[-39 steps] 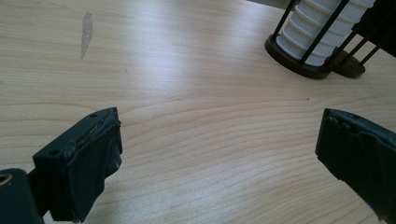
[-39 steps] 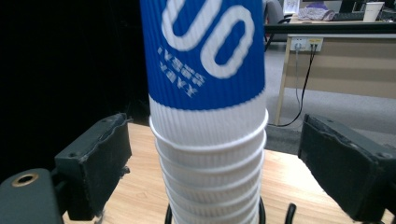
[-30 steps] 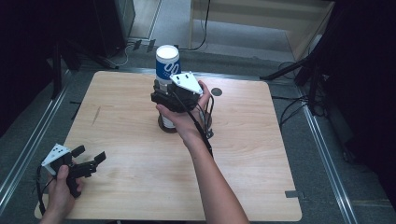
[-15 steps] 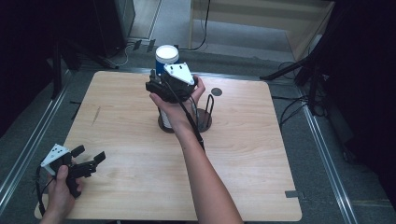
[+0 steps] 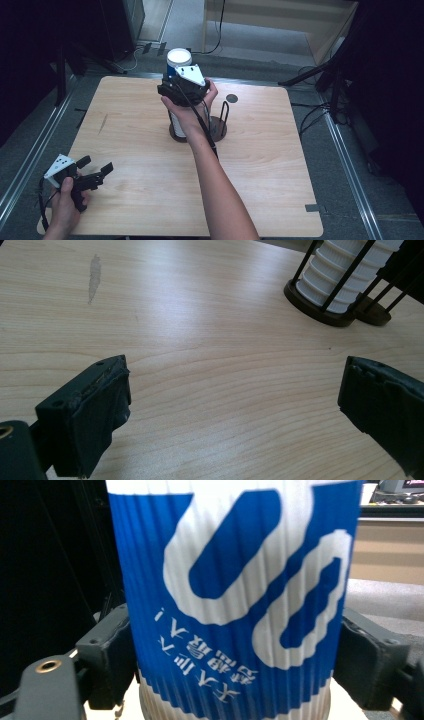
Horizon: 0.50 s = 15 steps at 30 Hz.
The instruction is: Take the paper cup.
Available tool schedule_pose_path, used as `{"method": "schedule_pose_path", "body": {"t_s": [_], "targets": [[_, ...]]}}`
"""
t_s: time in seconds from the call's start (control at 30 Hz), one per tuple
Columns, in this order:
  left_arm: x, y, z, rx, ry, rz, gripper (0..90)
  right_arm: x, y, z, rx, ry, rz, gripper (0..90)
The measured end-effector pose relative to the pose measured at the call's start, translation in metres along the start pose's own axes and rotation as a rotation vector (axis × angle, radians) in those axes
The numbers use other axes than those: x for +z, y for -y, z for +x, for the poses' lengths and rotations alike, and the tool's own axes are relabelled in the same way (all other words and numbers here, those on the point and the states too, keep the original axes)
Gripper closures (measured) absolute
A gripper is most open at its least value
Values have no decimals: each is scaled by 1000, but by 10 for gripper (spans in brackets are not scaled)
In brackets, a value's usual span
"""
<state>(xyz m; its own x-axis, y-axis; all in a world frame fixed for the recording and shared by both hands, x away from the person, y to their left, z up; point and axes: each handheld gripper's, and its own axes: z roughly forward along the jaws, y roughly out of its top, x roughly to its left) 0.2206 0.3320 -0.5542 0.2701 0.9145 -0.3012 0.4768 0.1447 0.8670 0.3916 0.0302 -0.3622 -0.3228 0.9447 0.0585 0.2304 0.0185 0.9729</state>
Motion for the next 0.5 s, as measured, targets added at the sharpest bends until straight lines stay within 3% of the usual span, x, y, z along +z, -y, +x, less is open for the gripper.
{"method": "schedule_pose_path", "body": {"t_s": [0.4, 0.5], "targets": [[0, 0, 0, -1, 3, 1, 13, -3, -1, -2, 0, -12, -14, 178], [0, 0, 0, -2, 2, 1, 13, -5, -4, -3, 22, -13, -36, 183]]}}
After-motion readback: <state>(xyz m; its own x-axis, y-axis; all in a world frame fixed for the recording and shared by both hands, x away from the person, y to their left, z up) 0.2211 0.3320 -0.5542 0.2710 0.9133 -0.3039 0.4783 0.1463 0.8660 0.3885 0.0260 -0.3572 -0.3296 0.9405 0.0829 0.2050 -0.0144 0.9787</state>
